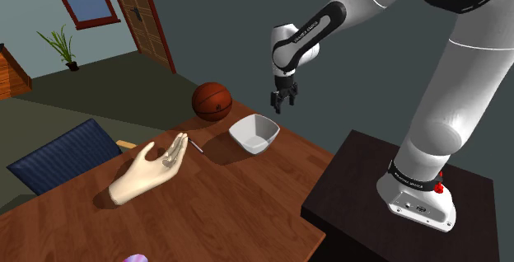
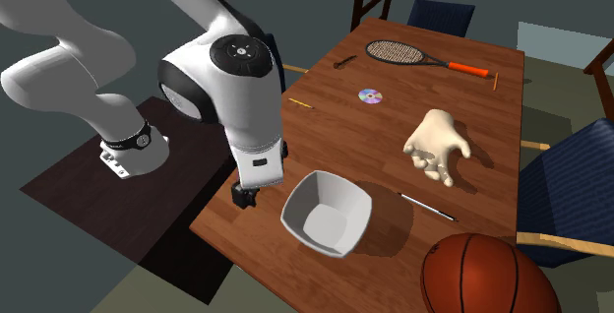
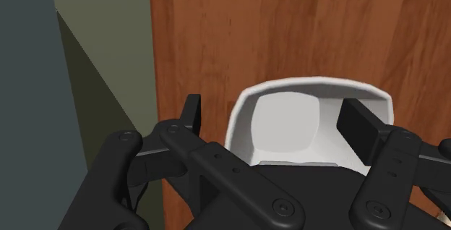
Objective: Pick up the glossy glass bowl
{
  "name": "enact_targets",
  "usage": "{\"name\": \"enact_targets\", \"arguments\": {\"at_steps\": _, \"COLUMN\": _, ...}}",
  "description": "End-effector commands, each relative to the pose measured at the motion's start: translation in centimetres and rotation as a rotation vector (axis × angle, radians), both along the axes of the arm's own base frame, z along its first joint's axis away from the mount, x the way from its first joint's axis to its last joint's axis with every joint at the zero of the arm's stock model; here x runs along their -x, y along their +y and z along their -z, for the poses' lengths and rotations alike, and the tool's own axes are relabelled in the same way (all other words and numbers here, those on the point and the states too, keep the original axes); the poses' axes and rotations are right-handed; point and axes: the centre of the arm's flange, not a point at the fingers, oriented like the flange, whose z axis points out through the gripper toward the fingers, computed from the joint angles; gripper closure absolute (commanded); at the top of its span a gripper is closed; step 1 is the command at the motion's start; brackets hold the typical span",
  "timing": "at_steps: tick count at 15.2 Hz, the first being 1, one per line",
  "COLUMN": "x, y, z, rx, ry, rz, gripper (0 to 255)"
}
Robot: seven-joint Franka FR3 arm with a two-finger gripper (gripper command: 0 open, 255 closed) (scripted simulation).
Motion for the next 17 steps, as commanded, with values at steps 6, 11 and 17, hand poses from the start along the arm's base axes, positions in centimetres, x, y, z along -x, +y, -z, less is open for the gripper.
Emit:
{"name": "enact_targets", "arguments": {"at_steps": 6, "x": -6.3, "y": -1.9, "z": 6.0, "rx": -0.016, "ry": -0.032, "rz": 0.074, "gripper": 0}}
{"name": "enact_targets", "arguments": {"at_steps": 11, "x": -8.8, "y": -2.7, "z": 9.3, "rx": -0.022, "ry": -0.044, "rz": 0.103, "gripper": 0}}
{"name": "enact_targets", "arguments": {"at_steps": 17, "x": -8.8, "y": -2.7, "z": 12.3, "rx": -0.022, "ry": -0.044, "rz": 0.103, "gripper": 0}}
